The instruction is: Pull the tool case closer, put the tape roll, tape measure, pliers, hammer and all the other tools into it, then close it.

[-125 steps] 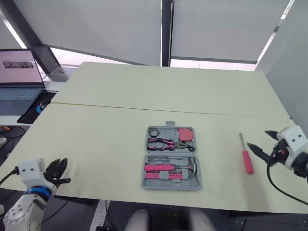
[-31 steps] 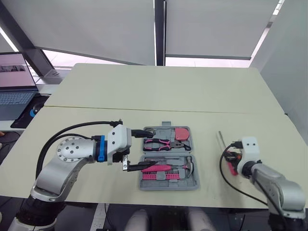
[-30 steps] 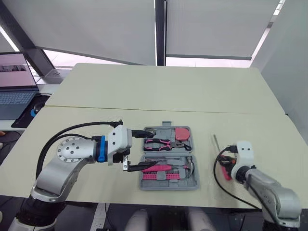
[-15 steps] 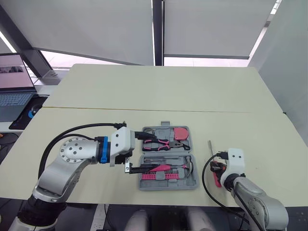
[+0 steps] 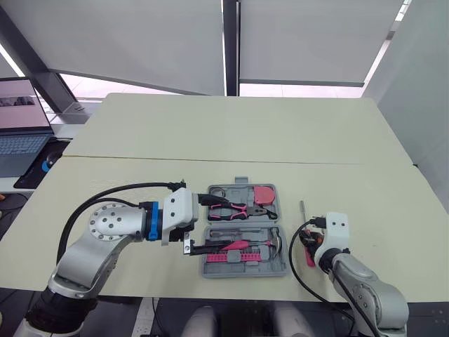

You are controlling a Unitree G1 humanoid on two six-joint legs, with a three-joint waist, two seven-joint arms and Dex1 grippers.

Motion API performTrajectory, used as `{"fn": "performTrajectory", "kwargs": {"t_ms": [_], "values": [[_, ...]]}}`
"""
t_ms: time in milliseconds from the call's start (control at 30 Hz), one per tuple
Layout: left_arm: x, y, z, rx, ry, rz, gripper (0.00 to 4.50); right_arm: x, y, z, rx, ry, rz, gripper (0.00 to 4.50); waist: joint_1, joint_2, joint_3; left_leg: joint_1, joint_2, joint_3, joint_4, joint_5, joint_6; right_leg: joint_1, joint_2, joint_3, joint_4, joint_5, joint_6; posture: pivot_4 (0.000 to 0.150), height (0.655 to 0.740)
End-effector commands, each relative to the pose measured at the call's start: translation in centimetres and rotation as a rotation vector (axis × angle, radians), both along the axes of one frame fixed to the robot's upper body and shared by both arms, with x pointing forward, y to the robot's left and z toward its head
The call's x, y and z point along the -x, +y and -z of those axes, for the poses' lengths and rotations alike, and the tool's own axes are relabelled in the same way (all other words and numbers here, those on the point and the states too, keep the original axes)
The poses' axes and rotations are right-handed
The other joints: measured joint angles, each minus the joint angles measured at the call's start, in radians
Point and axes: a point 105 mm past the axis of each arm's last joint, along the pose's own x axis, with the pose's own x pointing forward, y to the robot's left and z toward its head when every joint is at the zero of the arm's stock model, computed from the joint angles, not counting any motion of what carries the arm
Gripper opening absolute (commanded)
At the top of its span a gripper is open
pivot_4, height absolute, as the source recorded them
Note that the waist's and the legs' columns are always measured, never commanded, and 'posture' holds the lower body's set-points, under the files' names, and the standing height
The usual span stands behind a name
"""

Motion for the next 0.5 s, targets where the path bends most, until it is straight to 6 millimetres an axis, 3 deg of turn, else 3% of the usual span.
{"fn": "performTrajectory", "kwargs": {"t_ms": [33,233,333,500], "values": [[0.4,-0.2,-0.4,-0.009,-0.038,0.014,4.50,0.1,-0.8,-1.2,-0.009,-0.042,0.052,2.80,0.000,0.000,0.000,0.000,0.000,0.000,0.000,0.000,0.000,0.000,0.000,0.000,0.000,0.000,0.000,0.150,0.7400],[0.4,0.2,-0.6,-0.001,-0.043,-0.013,4.50,-0.1,-1.0,-4.7,-0.043,-0.159,0.003,4.48,0.000,0.000,0.000,0.000,0.000,0.000,0.000,0.000,0.000,0.000,0.000,0.000,0.000,0.000,0.000,0.150,0.7400],[0.3,0.6,-0.6,0.002,-0.036,-0.040,4.50,-0.9,-1.1,-6.9,0.022,-0.230,-0.172,4.48,-0.001,0.001,0.000,0.000,0.000,0.000,0.000,0.000,0.000,0.000,0.000,0.000,0.000,0.000,0.000,0.150,0.7400],[0.3,1.0,-0.7,0.017,-0.031,-0.085,4.50,-4.0,-3.3,-10.2,0.418,-0.375,-0.543,4.48,-0.001,0.002,0.004,0.000,-0.002,0.003,0.000,0.000,0.001,0.001,0.000,-0.001,-0.001,-0.001,0.001,0.150,0.7400]]}}
